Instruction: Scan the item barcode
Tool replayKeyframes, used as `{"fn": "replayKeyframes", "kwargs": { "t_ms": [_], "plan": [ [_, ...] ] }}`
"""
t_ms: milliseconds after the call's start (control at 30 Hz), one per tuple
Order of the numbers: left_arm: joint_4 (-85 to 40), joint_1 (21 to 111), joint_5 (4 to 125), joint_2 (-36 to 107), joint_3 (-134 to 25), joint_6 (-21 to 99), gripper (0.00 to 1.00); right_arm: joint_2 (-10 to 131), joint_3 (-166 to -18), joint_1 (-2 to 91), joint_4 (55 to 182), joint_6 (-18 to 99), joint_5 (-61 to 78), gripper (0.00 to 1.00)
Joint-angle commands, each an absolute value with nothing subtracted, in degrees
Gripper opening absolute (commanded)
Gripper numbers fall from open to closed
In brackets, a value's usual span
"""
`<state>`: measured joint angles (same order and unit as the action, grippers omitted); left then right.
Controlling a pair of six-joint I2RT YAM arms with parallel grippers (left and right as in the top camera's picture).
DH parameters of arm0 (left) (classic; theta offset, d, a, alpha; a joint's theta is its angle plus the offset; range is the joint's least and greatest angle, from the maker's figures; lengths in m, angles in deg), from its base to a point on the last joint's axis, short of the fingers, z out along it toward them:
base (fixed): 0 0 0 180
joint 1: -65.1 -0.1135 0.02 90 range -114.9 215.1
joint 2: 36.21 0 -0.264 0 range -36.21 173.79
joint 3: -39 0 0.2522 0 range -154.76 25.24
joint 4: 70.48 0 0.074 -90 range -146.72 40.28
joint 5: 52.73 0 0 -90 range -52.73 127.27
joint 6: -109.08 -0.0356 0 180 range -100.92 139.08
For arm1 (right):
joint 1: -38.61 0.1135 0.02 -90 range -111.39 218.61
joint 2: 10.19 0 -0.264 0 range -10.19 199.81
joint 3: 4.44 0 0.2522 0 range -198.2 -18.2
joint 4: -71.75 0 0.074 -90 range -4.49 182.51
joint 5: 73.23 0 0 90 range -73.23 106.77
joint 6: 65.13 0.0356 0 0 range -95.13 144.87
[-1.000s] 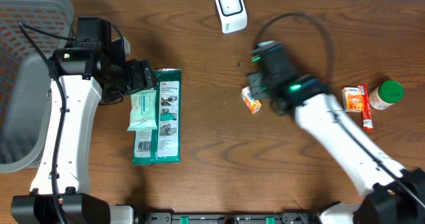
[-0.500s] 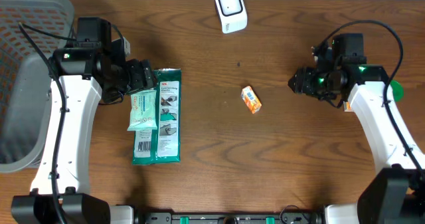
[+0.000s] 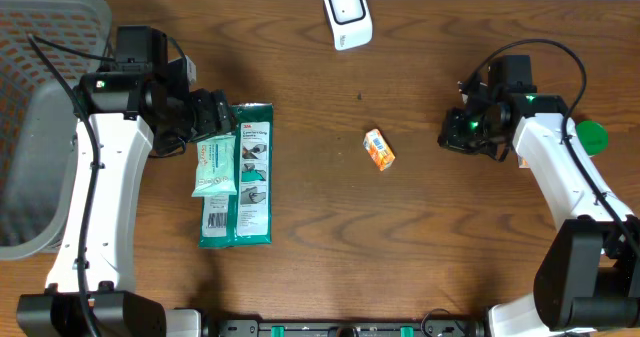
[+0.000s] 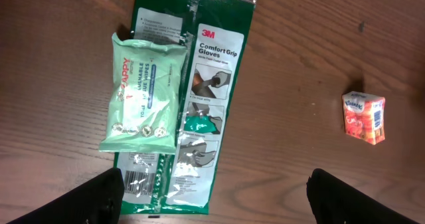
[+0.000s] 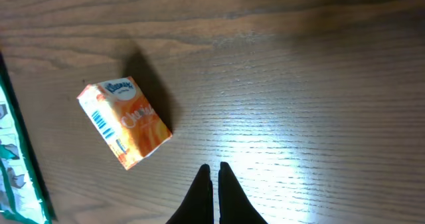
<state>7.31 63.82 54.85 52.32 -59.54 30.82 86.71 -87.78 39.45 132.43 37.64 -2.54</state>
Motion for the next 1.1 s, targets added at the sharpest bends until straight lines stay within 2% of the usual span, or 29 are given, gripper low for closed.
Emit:
{"fn": "replayKeyframes", "kwargs": {
  "t_ms": [0,100,133,167,200,267,300,667,1067],
  "plan": [
    [7.3,63.9,54.1,52.5,-59.4,30.1,0.89,86.9,-87.4,40.3,132.3,37.4,-3.2,0.01],
    [7.3,63.9,54.1,52.5,-59.4,30.1,0.89,86.9,-87.4,40.3,132.2,37.4,-3.2,0.03],
    [7.3,63.9,54.1,52.5,-59.4,30.1,0.89,86.9,-87.4,40.5,132.2,37.4,-3.2,0.13],
    [7.3,63.9,54.1,52.5,-59.4,30.1,0.89,86.9,-87.4,40.6,132.1,37.4,-3.2,0.19],
    [7.3,63.9,54.1,52.5,-59.4,30.1,0.89,86.9,-87.4,40.6,132.0,37.4,-3.2,0.19],
    [7.3,63.9,54.1,52.5,-59.4,30.1,0.89,86.9,-87.4,40.9,131.9,37.4,-3.2,0.04],
    [7.3,63.9,54.1,52.5,-59.4,30.1,0.89,86.9,-87.4,41.1,131.8,37.4,-3.2,0.01],
    [7.3,63.9,54.1,52.5,-59.4,30.1,0.89,87.1,-84.3,45.1,127.2,40.1,-0.2,0.01],
    [7.3,63.9,54.1,52.5,-59.4,30.1,0.89,87.2,-71.8,54.3,105.4,53.3,0.9,0.01]
  ]
}}
